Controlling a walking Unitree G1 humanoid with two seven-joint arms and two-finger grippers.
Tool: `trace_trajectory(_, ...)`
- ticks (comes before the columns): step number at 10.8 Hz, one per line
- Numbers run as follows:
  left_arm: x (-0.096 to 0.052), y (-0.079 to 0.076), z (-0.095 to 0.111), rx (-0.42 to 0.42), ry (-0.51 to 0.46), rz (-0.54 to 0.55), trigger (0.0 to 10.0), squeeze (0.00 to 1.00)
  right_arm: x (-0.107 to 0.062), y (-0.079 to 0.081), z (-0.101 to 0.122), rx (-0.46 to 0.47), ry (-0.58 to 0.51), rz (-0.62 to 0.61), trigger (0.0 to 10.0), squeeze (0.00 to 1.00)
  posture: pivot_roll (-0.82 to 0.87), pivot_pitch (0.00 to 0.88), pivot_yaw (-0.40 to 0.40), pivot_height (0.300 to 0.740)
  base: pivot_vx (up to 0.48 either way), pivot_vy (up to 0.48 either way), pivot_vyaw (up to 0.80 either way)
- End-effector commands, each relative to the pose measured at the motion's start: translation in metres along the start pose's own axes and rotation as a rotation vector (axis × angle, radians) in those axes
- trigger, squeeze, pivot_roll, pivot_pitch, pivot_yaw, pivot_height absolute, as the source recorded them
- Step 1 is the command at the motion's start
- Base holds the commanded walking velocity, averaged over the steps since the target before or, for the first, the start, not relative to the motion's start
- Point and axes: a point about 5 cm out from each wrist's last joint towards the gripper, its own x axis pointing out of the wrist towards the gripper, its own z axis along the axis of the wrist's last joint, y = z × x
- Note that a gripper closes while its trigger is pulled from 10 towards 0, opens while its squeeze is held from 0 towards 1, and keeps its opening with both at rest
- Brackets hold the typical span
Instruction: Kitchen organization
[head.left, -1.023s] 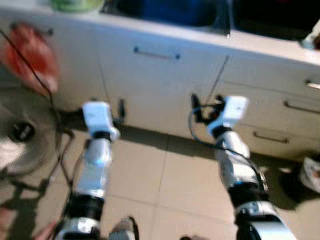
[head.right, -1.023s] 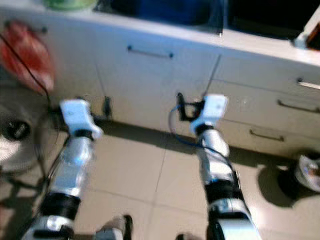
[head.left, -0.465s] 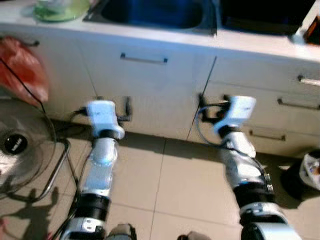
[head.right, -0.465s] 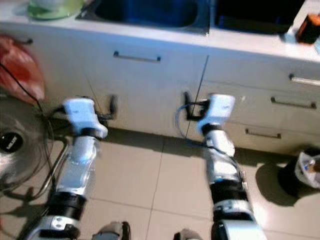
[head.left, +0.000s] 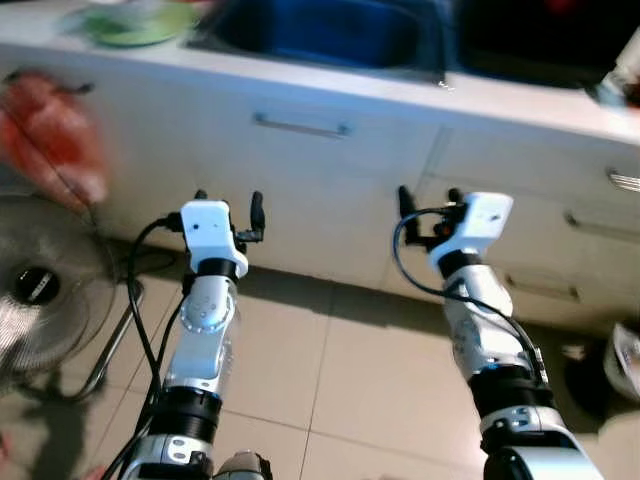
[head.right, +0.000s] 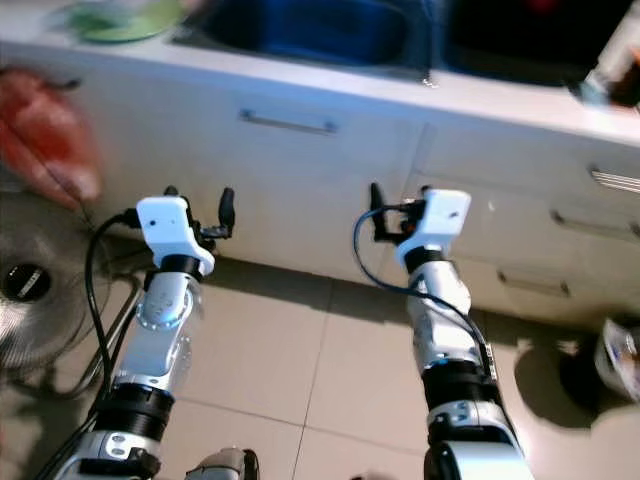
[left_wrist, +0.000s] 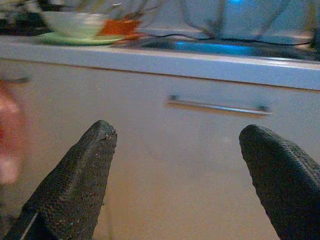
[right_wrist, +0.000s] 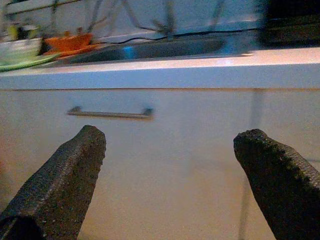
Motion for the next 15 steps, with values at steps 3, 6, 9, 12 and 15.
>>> trace_trajectory(3,0.0001,0.0050,0.0007,0.006,-0.003,0.021,10.0,0.00,0.0013,0.0054,-0.0010,0.011,0.002,0.010,10.0,0.00,0.05,0.134,-0.033,0.740,0.435,0.000,0.16)
trace_trajectory(6,0.0000,0.0051,0.0006,0.008,-0.004,0.020,10.0,0.00,0.0015,0.0069,-0.0018,0.016,0.005,0.016,10.0,0.00,0.05,0.132,-0.035,0.740,0.436,0.000,0.00)
trace_trajectory(9,0.0006,0.0041,0.0015,0.009,-0.007,0.017,10.0,0.00,0.0019,0.0076,-0.0008,0.021,-0.002,0.023,10.0,0.00,0.05,0.132,-0.034,0.740,0.436,0.000,0.00)
trace_trajectory(12,0.0023,0.0047,0.0032,0.009,-0.012,0.018,10.0,0.00,0.0027,0.0087,-0.0010,0.017,0.001,0.028,10.0,0.00,0.05,0.130,-0.033,0.740,0.436,0.000,0.00)
trace_trajectory(15,0.0055,0.0052,0.0052,0.012,-0.017,0.013,10.0,0.00,0.0043,0.0106,-0.0004,0.024,-0.003,0.028,10.0,0.00,0.05,0.124,-0.027,0.740,0.437,0.000,0.00)
